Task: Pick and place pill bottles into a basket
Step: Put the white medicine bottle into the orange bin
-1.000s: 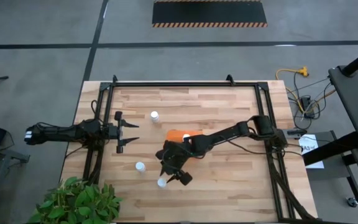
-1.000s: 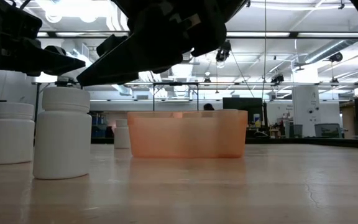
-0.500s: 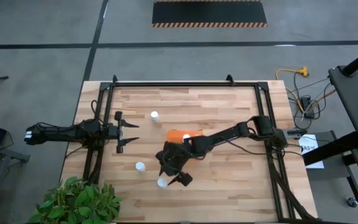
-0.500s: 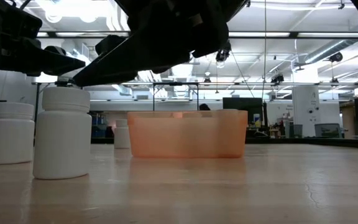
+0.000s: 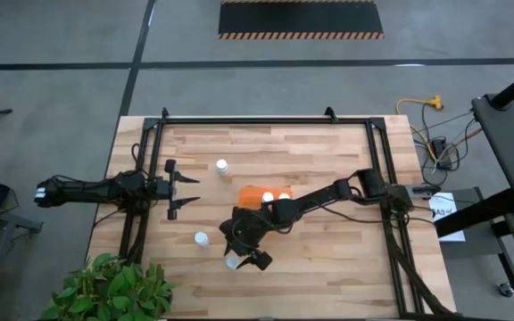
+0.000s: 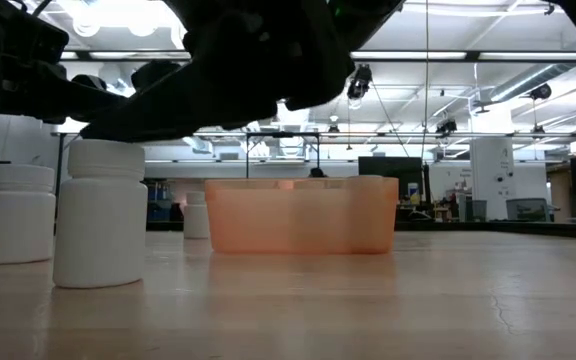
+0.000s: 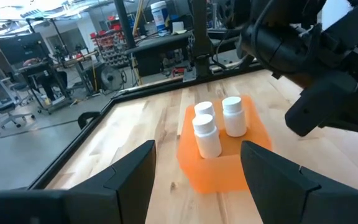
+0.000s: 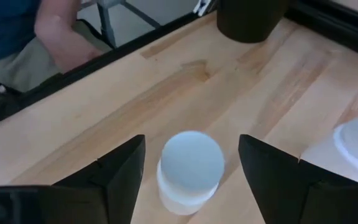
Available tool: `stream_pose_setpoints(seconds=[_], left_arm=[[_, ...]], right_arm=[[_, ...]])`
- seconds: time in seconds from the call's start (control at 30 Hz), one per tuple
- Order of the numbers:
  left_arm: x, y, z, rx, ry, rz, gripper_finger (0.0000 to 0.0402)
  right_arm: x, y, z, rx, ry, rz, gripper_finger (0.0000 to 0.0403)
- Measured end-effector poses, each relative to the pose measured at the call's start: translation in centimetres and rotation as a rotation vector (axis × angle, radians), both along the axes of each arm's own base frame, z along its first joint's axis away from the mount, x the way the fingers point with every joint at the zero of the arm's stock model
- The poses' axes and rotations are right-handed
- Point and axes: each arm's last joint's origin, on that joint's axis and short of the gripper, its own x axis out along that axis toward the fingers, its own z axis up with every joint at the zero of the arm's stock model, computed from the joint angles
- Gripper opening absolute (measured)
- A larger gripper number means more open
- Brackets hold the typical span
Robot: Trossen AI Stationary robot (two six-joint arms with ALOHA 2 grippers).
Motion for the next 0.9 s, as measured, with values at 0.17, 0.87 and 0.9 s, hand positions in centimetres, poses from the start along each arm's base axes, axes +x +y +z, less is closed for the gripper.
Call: stream_pose_setpoints(seconds=[0.17, 0.87, 0.9], left_arm=[[0.0, 0.0, 0.0, 0.000, -0.001, 0.000, 0.0218], [0.0, 0.0, 0.0, 0.000, 0.000, -0.001, 0.0218], [0.0, 0.0, 0.0, 0.000, 0.000, 0.000, 0.0218]], right_arm=[[0.0, 0.0, -0.3, -0.001, 0.008, 0.000, 0.0240], [0.3, 0.1, -1.0, -0.002, 0.016, 0.002, 0.0174], [0.3, 0.1, -1.0, -0.002, 0.017, 0.002, 0.0166]])
